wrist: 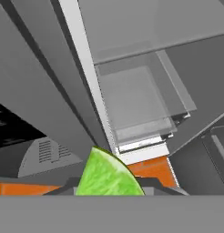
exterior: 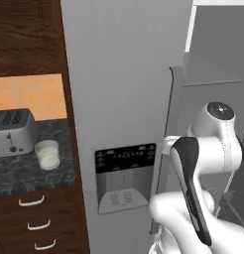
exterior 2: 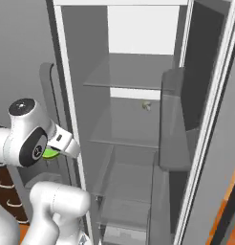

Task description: Grab a lemon wedge from the fridge and one ice cube from the ice bowl, and put them in the glass of lemonade.

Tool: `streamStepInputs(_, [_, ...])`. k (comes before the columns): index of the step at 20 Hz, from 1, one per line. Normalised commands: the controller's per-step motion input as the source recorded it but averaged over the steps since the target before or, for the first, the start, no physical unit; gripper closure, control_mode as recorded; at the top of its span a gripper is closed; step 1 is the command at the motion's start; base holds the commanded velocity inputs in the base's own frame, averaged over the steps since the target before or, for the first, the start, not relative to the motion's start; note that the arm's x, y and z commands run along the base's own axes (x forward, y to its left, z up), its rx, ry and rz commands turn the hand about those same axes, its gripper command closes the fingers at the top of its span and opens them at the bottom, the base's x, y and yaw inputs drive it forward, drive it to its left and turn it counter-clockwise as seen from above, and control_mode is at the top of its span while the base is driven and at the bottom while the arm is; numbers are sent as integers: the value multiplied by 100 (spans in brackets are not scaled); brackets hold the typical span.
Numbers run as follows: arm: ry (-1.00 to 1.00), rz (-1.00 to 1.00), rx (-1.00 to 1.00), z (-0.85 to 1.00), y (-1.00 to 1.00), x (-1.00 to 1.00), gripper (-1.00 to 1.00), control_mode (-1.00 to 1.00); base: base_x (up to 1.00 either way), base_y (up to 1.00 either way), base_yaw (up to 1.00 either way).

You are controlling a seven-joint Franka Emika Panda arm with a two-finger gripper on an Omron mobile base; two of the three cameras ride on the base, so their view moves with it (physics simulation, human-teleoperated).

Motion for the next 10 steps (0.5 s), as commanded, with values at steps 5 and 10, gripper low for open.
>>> streamStepInputs(5, [0, 0, 0, 0, 0, 0, 100, 100, -29, 100, -2])
streamStepInputs(10, [0, 0, 0, 0, 0, 0, 100, 100, -8, 100, -5])
